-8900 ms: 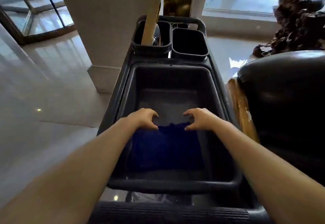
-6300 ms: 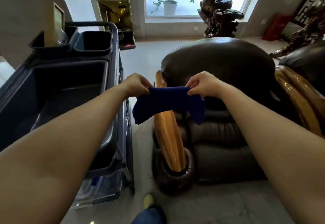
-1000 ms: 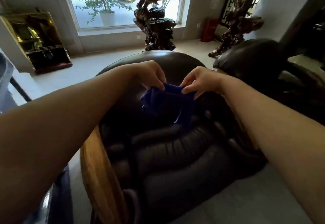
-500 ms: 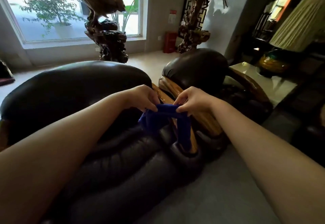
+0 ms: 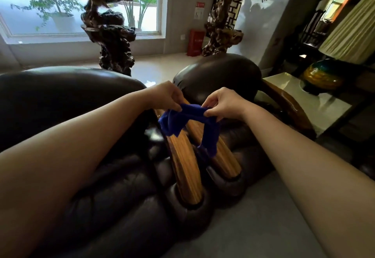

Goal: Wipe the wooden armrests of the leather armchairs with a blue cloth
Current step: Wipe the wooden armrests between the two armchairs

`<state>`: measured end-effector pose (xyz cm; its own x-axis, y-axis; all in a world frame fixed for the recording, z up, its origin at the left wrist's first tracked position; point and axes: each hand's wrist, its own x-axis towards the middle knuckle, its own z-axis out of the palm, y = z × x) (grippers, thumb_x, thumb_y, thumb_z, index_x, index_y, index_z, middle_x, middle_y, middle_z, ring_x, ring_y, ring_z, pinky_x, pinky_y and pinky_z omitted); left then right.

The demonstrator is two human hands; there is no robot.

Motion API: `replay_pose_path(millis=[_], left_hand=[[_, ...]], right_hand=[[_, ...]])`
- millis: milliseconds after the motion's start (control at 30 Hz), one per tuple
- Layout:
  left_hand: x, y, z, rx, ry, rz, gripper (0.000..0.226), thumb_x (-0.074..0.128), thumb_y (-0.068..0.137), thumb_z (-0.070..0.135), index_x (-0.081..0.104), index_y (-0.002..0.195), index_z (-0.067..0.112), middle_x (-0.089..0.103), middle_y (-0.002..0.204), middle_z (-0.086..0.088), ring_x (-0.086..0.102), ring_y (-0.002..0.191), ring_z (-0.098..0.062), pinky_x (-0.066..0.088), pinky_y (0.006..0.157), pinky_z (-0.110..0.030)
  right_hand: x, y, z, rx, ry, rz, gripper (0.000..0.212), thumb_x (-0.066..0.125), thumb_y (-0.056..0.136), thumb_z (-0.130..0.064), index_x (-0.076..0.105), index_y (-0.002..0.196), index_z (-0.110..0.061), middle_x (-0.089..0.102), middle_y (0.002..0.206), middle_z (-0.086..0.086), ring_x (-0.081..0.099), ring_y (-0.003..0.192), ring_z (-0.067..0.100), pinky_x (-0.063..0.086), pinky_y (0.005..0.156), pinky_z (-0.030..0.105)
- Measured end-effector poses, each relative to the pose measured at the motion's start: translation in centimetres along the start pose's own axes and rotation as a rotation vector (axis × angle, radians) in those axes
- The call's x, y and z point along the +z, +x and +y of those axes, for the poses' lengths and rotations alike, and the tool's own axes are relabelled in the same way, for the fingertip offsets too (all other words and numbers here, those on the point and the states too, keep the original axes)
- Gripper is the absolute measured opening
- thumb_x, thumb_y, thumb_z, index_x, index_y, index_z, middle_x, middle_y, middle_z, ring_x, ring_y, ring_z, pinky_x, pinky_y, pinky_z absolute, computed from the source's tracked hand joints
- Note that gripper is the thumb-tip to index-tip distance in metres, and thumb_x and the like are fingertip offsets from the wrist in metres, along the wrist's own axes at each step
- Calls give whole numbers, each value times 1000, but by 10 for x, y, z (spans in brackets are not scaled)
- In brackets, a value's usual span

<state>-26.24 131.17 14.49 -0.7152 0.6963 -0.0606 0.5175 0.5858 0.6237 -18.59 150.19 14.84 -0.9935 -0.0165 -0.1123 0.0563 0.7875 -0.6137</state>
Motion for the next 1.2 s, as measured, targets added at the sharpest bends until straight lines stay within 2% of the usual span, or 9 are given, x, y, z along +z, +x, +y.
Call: replay_pose_path(millis=[133,300,400,567,700,800,967,1100,1200], left_hand=[[7,64,3,-54,88,79,20,69,72,7,70,92,10,62,75,0,54,70,-14,40,68,-24],[34,127,-18,-199,124,103,19,68,71,10,71,89,14,62,77,2,56,75,-13,41,68,-22],[56,156,-39,-295,79,171,17,69,71,11,72,86,16,58,72,6,51,66,-6,37,55,-7],[95,201,-72,-468,-68,216,14,70,70,12,70,82,21,61,70,13,55,66,0,38,57,-13],[132,220,-104,-571,-159,222,14,70,72,12,68,82,23,64,76,10,59,71,-3,40,56,-12],[168,228,-133,-640,-214,220,15,68,73,10,68,83,22,65,81,8,62,80,-8,44,61,-13],[220,244,-188,-706,-215,237,15,66,77,8,66,85,21,60,82,10,60,83,-7,44,62,-13],[247,252,-226,-712,-196,309,18,62,76,1,67,89,12,66,91,-2,62,87,-14,48,71,-21],[264,252,-250,-715,-204,358,17,62,75,1,67,89,10,67,95,-7,62,90,-18,51,77,-28]], right_hand=[[-27,58,43,-46,-16,-19,17,72,75,-6,68,85,-18,65,76,-4,64,68,9,50,47,13],[-32,130,101,-111,-36,-129,18,72,75,-6,70,92,-12,67,79,2,65,66,12,49,46,14],[-27,170,133,-162,-49,-218,21,71,76,-8,70,96,-10,68,86,3,66,72,14,52,50,16],[-13,233,181,-210,-73,-353,23,70,77,-10,69,100,-11,66,94,2,65,82,14,55,58,18],[20,269,215,-197,-110,-441,21,71,77,-12,67,97,-17,63,94,-1,63,82,11,55,62,21],[63,285,246,-195,-121,-465,18,70,77,-12,64,88,-25,58,90,-8,58,80,7,47,58,16],[135,317,287,-170,-149,-484,29,69,75,-11,55,74,-36,54,88,-11,57,79,7,45,60,16],[178,340,303,-204,-176,-443,29,68,75,-10,52,73,-34,44,90,-10,52,79,8,45,67,21],[201,348,312,-231,-153,-417,16,68,77,-20,60,87,-29,44,97,-9,52,87,13,45,73,27]])
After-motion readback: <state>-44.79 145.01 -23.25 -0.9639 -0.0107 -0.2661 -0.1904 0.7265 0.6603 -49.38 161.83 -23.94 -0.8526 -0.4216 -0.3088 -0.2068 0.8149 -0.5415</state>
